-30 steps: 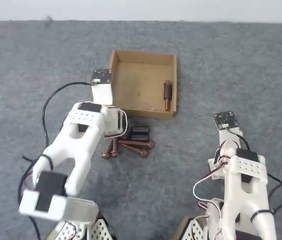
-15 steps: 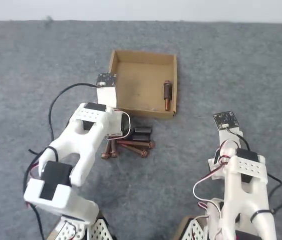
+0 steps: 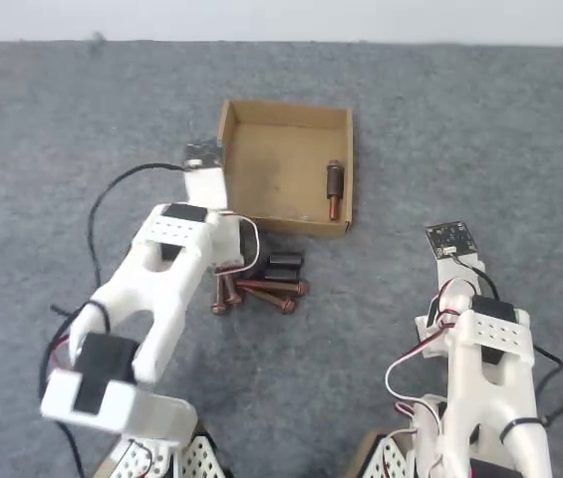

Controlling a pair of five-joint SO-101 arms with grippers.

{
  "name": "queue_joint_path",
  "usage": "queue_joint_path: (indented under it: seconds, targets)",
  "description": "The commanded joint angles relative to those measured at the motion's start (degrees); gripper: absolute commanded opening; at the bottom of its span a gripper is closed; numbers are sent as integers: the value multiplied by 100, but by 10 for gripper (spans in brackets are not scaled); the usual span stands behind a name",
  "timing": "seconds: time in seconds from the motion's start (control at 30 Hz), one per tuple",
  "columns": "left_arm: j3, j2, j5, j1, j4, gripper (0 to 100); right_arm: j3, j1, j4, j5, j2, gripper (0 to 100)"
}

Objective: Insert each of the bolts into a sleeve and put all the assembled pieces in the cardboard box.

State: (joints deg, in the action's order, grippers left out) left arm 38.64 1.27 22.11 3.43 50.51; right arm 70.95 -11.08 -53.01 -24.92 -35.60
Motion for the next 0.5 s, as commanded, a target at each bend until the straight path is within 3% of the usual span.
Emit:
queue_joint_path:
  seconds: [0.0,0.3,0.47]
  targets:
    - [22,870,484,-501,-246,11,-35,-57,101,-62,-189,7]
    - [998,853,1248,-1635,-1697,11,-35,-57,92,-62,-189,7]
    - [1156,765,1196,-2084,-1767,13,-35,-57,92,-62,-189,7]
